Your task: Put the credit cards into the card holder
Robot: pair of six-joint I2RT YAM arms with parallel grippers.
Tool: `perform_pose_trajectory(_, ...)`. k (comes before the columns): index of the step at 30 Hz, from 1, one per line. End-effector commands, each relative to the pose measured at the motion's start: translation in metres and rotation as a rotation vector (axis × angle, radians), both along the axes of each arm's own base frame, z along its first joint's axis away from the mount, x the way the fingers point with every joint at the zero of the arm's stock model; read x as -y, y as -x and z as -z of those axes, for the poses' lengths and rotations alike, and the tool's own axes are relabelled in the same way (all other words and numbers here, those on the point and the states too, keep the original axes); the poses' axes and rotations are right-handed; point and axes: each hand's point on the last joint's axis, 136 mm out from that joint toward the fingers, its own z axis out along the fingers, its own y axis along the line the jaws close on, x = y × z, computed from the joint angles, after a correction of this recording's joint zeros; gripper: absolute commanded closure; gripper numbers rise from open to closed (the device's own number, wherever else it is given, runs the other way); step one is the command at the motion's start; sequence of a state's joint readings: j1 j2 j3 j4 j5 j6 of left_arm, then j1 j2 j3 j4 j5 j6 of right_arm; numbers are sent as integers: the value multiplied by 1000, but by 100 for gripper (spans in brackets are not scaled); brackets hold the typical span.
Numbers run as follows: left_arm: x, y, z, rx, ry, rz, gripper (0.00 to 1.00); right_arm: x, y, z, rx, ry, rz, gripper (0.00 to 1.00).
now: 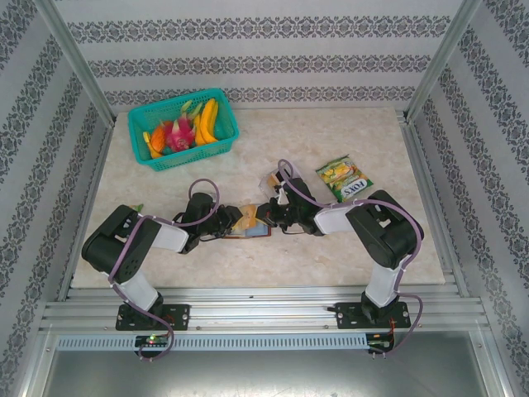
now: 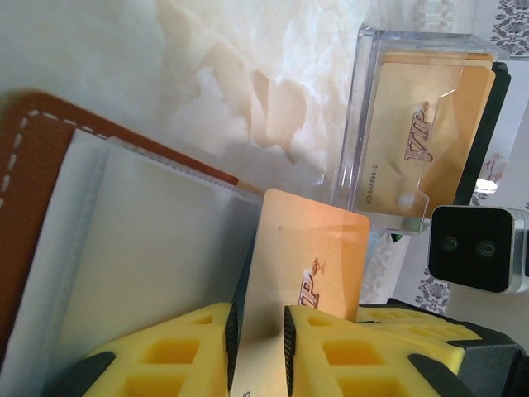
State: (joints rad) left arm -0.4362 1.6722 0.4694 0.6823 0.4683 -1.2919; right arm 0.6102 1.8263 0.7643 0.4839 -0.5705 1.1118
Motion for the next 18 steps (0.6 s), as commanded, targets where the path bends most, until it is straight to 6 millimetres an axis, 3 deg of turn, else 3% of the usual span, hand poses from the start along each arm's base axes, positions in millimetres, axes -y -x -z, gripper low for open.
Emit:
perform_pose_trajectory(1,8,-8,-25,79,70,21,76,-5,4,8,-20,5,-35,100)
perform_pose_trajectory(18,12,-10,-45,146,109,49,73,-5,5,12,-38,7,-42,98)
